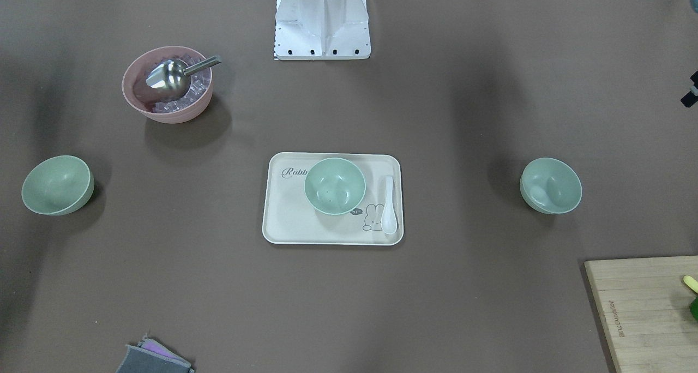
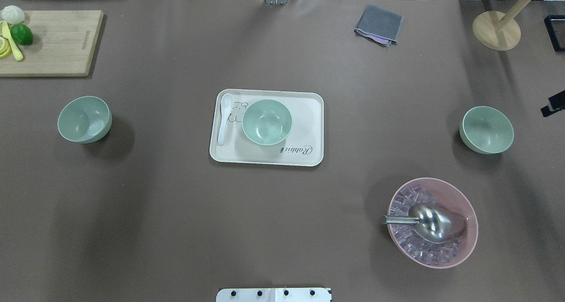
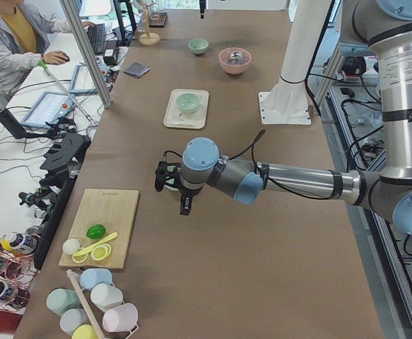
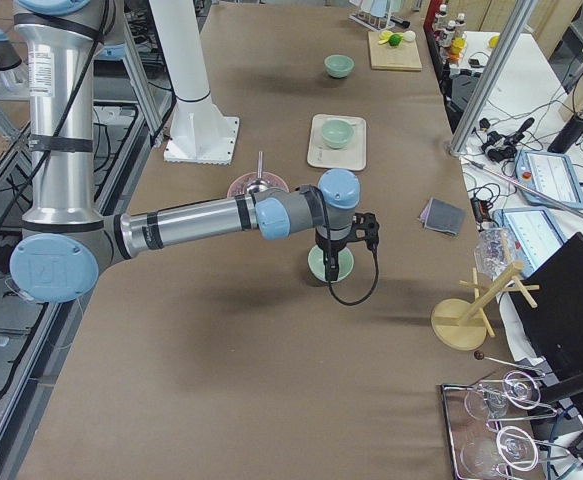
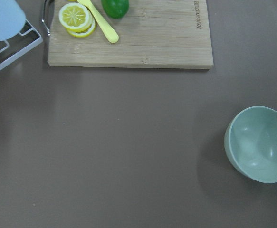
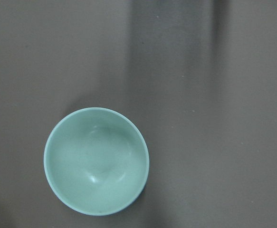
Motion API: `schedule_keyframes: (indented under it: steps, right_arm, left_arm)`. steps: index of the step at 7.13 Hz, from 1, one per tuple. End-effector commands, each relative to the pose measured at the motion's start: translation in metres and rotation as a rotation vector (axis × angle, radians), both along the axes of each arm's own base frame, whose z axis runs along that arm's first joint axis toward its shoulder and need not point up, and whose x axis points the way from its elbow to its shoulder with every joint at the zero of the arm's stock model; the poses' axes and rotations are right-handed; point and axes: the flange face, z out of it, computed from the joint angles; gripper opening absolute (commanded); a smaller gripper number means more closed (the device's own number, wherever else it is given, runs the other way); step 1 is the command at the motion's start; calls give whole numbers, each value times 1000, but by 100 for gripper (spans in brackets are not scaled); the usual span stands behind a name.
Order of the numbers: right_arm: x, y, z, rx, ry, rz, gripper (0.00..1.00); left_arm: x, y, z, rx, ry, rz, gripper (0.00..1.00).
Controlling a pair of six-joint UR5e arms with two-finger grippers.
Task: Stack green bowls together
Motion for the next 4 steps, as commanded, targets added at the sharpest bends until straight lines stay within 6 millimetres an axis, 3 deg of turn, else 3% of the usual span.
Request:
schedule_keyframes:
  steps: [1, 2, 3, 4]
  right_arm:
    - [-46, -37, 19, -19, 18, -32, 90]
    - [-52, -41, 53, -5, 14, -37, 90]
    - [-59, -44, 67, -25, 9, -15, 90]
    - [-75, -45, 59, -81, 3, 20, 90]
  left_arm:
    - [21, -14, -13, -37, 10, -12, 98]
    - [32, -19, -18, -61, 20, -15, 98]
    - [36, -19, -21, -64, 24, -10, 98]
    - [37, -18, -24, -64, 34, -7, 98]
